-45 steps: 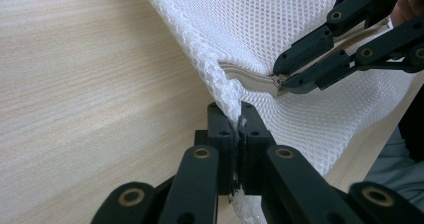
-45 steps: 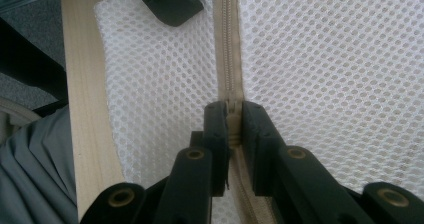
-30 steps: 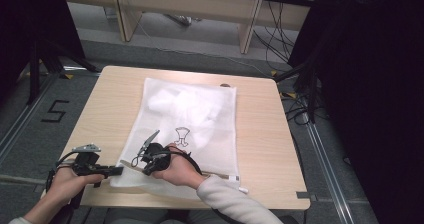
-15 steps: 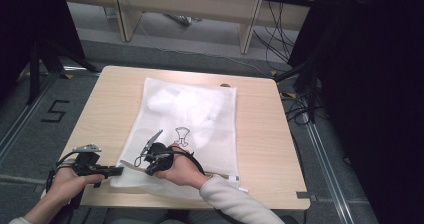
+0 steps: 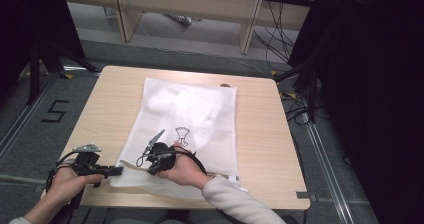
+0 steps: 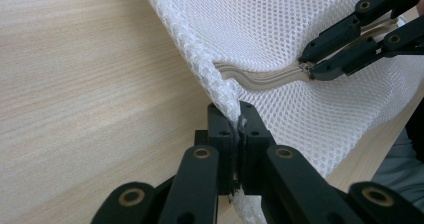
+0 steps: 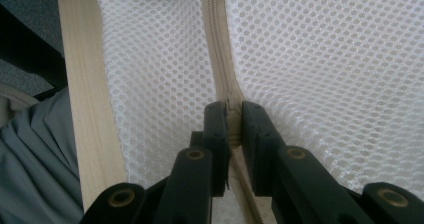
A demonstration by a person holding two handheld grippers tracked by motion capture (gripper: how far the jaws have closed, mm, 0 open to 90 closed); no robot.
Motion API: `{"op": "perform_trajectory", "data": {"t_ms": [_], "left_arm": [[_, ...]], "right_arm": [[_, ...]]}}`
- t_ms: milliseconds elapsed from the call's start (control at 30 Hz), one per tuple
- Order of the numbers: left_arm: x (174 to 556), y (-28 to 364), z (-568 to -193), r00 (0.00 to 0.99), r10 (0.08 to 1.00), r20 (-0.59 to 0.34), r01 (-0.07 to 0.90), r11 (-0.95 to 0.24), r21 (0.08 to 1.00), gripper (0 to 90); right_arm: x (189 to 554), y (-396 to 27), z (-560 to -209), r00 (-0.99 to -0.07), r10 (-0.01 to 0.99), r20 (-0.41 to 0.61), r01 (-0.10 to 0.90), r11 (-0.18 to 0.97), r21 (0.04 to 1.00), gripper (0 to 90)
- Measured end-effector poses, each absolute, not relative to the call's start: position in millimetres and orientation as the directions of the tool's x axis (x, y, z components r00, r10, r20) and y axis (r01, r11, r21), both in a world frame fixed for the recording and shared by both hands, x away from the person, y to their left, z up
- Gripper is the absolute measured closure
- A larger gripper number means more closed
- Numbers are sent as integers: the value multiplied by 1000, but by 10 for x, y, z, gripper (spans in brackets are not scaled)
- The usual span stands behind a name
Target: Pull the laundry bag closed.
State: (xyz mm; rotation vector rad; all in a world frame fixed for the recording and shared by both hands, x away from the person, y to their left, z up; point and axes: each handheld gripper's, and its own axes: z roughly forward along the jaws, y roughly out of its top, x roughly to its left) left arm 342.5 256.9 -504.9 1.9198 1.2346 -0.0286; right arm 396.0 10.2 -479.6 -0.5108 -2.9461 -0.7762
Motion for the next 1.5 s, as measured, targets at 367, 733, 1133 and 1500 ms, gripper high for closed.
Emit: {"op": "perform_trajectory", "data": {"t_ms": [367,733,1133,1500], "left_arm": [[3424,2561,-5051,512,749,-420,761,-168,627,864],[3427,2570,-5050,515,745,-423,762,-172,624,864],[3427,2571,-5052,515,745,-425,762,-171,624,864],[3427,2571,-5051,514,745,-425,763,-171,624,864]], "right_arm": [[3959,57,-4785,-948,289,133,316,822,473,823],[3958,-9,-4769,-945,302,127,326,823,465,823],[3942,-73,-4735,-942,310,128,333,821,464,823],[3933,-98,-4711,-948,298,114,316,831,458,823]]}}
